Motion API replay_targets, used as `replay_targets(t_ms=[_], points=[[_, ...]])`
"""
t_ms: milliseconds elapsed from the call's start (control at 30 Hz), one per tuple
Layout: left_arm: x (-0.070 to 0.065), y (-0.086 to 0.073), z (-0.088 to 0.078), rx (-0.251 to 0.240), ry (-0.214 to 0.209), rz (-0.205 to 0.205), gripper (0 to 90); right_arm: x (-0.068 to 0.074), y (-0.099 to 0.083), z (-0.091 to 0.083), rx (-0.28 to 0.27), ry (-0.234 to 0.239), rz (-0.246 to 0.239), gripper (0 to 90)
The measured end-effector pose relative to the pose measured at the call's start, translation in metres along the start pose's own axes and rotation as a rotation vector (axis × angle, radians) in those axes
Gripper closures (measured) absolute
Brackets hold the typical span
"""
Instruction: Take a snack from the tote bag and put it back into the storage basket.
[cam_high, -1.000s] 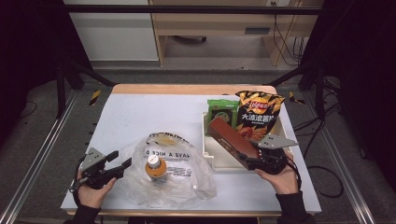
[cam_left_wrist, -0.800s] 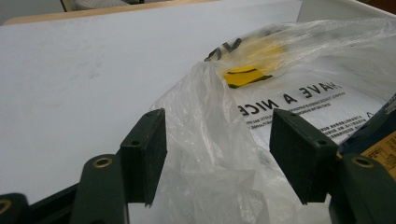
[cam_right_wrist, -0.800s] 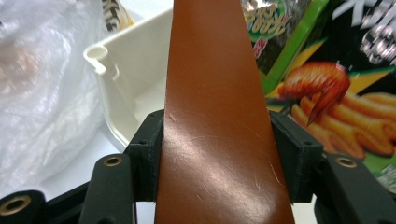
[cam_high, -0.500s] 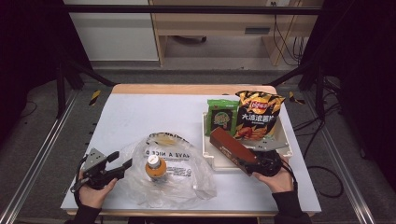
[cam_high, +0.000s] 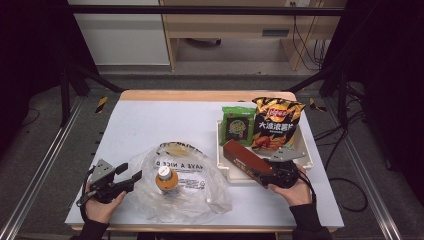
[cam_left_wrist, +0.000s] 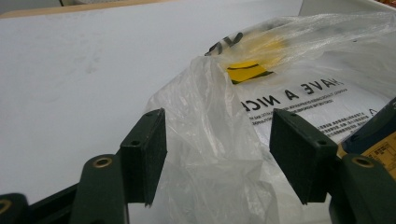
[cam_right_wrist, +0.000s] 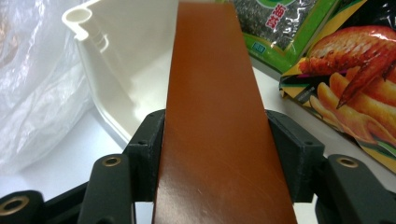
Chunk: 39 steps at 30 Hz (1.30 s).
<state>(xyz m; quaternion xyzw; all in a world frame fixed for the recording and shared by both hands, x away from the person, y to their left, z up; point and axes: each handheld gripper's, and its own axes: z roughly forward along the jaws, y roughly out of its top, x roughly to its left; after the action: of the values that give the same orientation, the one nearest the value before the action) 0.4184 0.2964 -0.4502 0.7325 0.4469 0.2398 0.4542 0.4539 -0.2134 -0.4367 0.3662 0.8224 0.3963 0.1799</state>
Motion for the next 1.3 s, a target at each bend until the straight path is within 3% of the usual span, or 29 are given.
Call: replay_targets(t_ms=[300,400,700,867,1033,1300], points=[[0.0,-0.001,0.001,0.007,-0.004,0.002,36.8,0.001,0.002,0.005,-0.009,-0.005,-0.001,42.3],[0.0,-0.001,0.001,0.009,-0.004,0.001,36.8,0.001,0.002,0.005,-0.026,-0.033,-0.002,34.1],[0.001,-0.002,0.0,0.009,-0.002,0.0,36.7,0.008,-0.009,-0.019,-0.061,-0.092,0.08,22.8],[0.002,-0.003,0.0,0.01,0.002,-0.005,36.8,0.011,-0.021,-0.027,-0.05,-0.102,0.118,24.7],[0.002,-0.003,0.001,0.015,0.001,-0.004,36.9,0.009,-0.025,-0.023,-0.033,-0.107,0.119,39.0],[0.002,-0.004,0.003,0.02,0.001,-0.002,37.0,0.004,-0.026,-0.02,-0.051,-0.122,0.105,37.8]])
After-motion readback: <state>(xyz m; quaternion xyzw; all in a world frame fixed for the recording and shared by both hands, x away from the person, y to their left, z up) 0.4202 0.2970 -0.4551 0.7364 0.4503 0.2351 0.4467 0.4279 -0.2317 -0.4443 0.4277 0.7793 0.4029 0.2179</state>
